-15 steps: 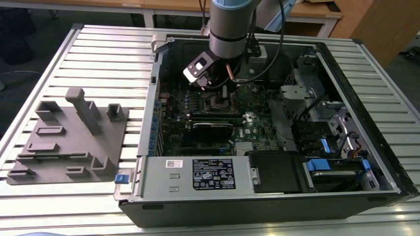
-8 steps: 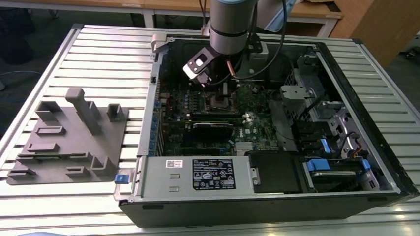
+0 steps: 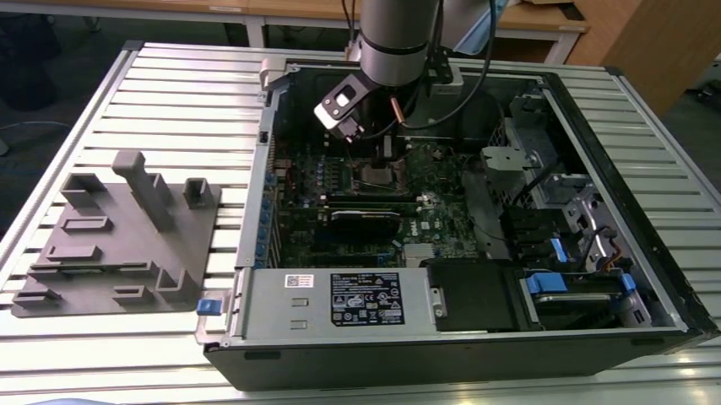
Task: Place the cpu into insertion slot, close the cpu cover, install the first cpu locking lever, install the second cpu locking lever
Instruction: 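Close the cpu cover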
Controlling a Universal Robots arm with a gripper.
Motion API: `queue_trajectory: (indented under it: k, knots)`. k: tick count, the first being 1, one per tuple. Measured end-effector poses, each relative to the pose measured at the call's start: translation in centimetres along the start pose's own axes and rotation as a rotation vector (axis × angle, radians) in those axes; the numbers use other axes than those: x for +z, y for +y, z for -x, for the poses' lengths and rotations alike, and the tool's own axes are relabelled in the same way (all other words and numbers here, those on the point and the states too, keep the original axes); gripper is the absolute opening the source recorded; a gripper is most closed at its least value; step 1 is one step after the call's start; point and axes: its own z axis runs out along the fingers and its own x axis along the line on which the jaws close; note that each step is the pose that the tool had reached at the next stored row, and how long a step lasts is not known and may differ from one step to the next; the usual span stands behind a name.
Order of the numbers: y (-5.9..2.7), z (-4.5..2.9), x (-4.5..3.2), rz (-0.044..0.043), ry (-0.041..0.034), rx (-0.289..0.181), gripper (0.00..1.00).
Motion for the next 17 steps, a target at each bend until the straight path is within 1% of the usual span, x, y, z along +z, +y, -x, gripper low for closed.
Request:
queue_trajectory:
  k: [9, 17]
  knots:
    - [0.01, -0.01, -0.28, -0.0001, -0.0001, 0.000, 0.11]
    - [0.02, -0.01, -0.38, 0.0000, -0.0001, 0.000, 0.11]
